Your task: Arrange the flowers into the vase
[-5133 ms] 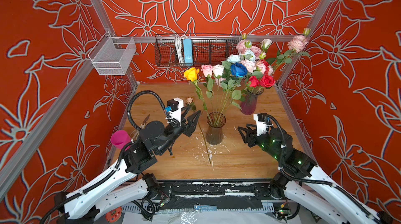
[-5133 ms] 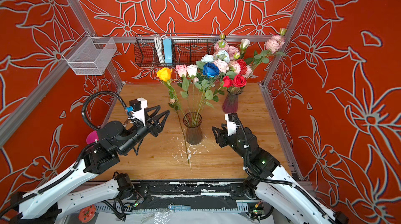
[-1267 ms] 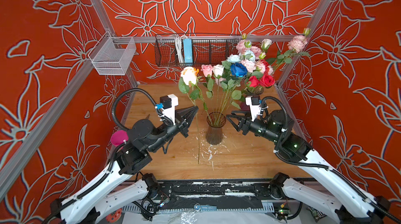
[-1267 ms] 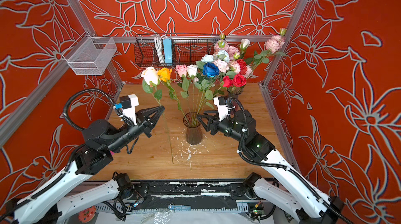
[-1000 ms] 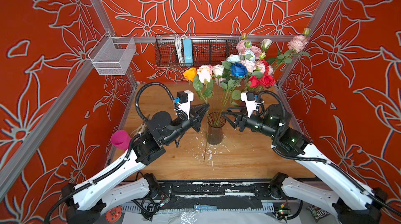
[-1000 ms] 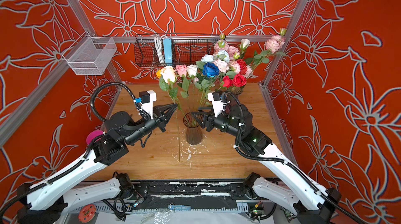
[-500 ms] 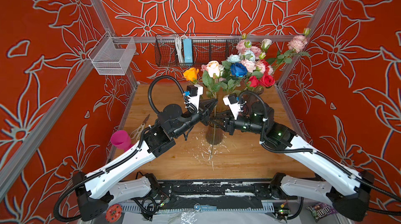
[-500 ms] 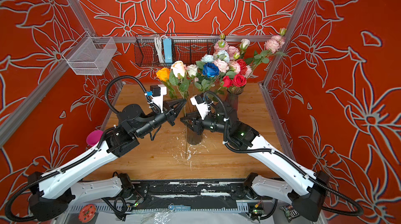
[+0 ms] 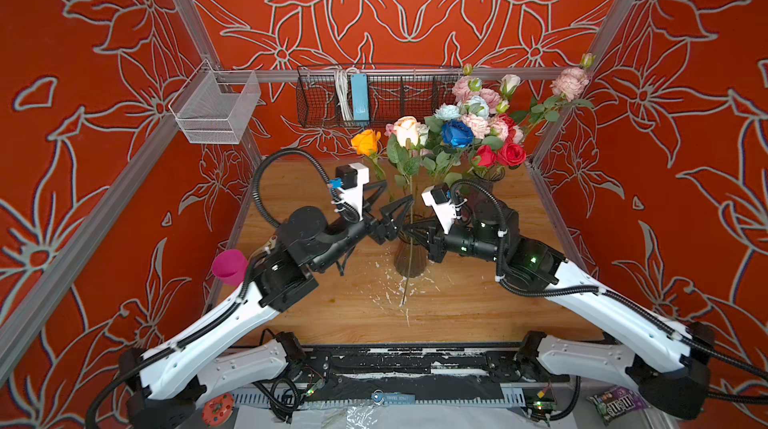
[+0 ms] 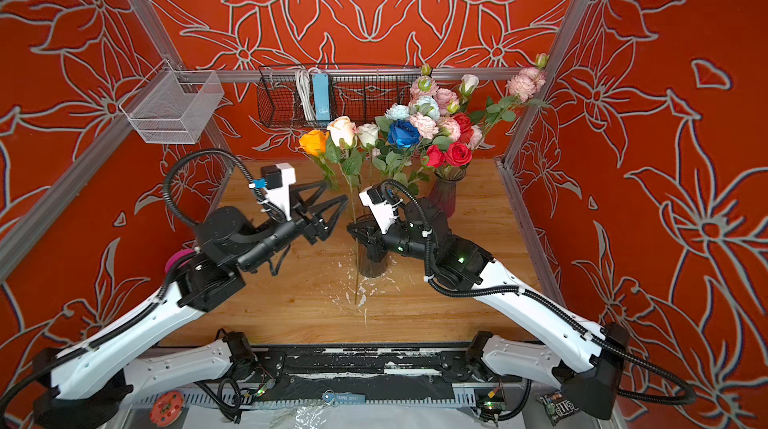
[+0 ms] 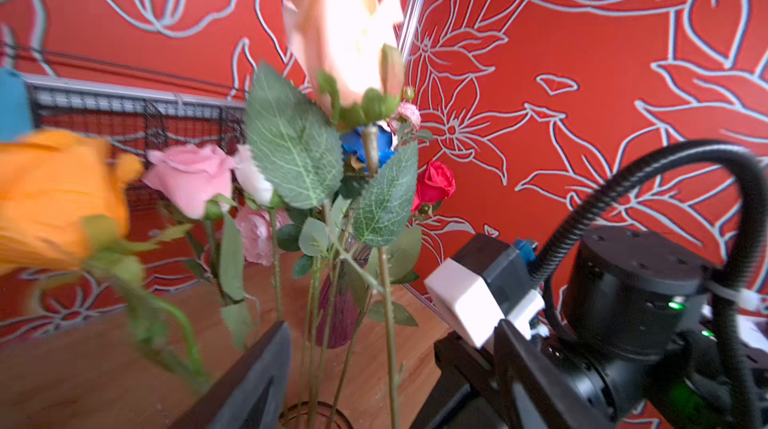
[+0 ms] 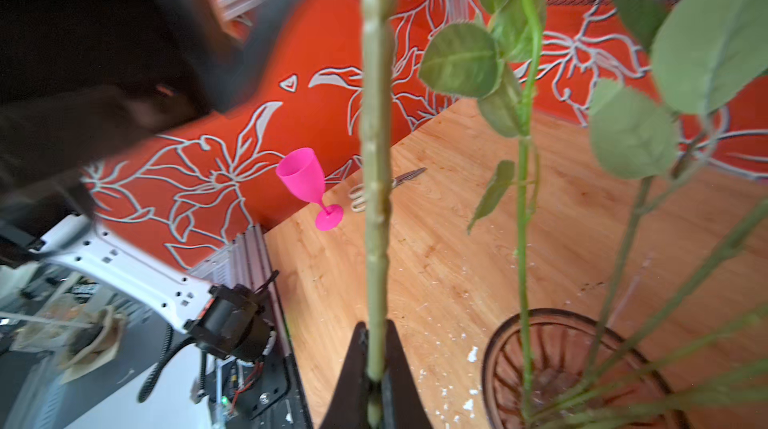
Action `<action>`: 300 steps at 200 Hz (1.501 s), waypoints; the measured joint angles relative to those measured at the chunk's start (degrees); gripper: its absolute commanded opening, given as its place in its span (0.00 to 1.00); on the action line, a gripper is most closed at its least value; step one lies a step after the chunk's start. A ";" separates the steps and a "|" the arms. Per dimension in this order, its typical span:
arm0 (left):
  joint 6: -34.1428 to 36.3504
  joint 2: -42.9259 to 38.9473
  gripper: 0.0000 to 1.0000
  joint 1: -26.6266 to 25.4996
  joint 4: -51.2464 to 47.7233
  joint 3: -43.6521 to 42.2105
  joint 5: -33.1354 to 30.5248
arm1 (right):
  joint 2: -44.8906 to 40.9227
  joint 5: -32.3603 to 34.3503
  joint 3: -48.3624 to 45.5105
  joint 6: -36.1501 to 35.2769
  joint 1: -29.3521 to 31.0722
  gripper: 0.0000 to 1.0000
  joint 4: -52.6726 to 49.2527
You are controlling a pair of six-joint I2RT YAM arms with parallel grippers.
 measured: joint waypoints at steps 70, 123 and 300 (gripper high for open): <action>-8.94 -29.20 0.76 0.02 -7.67 -15.21 -24.11 | 2.95 15.30 16.11 -10.05 0.52 0.00 0.42; -13.62 -29.24 0.75 0.02 -16.00 -14.14 -30.47 | 10.56 25.22 24.90 -15.21 0.48 0.00 0.52; -17.66 -20.61 0.79 0.02 -13.70 -19.41 -34.27 | 6.99 30.84 11.21 -5.99 0.48 0.40 -7.67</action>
